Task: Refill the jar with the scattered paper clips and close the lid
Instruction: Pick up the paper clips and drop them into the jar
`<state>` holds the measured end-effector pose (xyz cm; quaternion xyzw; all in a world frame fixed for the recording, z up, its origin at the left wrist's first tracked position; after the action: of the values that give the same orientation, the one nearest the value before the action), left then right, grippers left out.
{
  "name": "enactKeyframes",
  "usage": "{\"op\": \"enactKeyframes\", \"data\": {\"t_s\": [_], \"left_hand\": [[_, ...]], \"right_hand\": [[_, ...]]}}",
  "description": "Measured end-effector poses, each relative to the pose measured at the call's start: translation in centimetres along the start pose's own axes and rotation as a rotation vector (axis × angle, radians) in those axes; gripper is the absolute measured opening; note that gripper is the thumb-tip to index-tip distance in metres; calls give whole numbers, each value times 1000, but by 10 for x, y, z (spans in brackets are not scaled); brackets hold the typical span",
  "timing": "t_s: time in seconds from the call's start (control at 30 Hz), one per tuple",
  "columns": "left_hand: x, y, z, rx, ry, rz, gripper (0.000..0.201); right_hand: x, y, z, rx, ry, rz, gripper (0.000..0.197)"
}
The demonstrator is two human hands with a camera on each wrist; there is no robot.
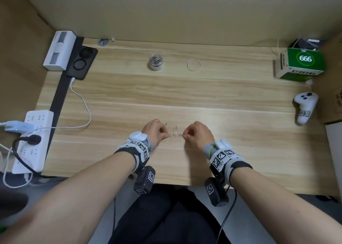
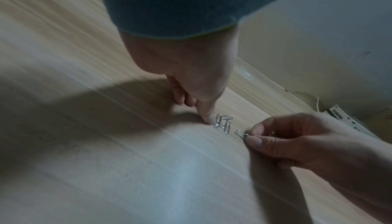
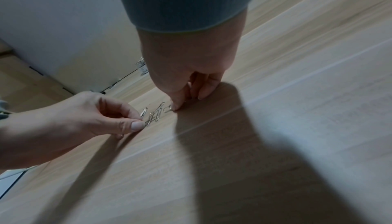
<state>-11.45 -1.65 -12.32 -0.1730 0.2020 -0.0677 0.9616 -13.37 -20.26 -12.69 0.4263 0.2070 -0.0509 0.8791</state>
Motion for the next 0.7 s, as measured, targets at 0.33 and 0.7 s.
{"op": "enactKeyframes", "data": {"t_s": [0.33,0.7], "left_hand": [[-1,8,7,-113,-51,13,32],[2,33,12,-139,-25,30,36]], "right_hand": [[10,6,-4,142,64,-19,7],[22,23,-15,-42,74,100,25]]}}
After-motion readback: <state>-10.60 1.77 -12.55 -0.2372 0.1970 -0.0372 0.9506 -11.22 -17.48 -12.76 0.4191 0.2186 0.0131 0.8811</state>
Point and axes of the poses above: each hand's wrist, its own x-axis towards the middle knuckle, its own z-axis out of the back of the hand, y = z × x, the point moved 6 cm from there along x, towards the middle knuckle, and after that the axes turned 14 degrees about x, right-handed, at the moved point
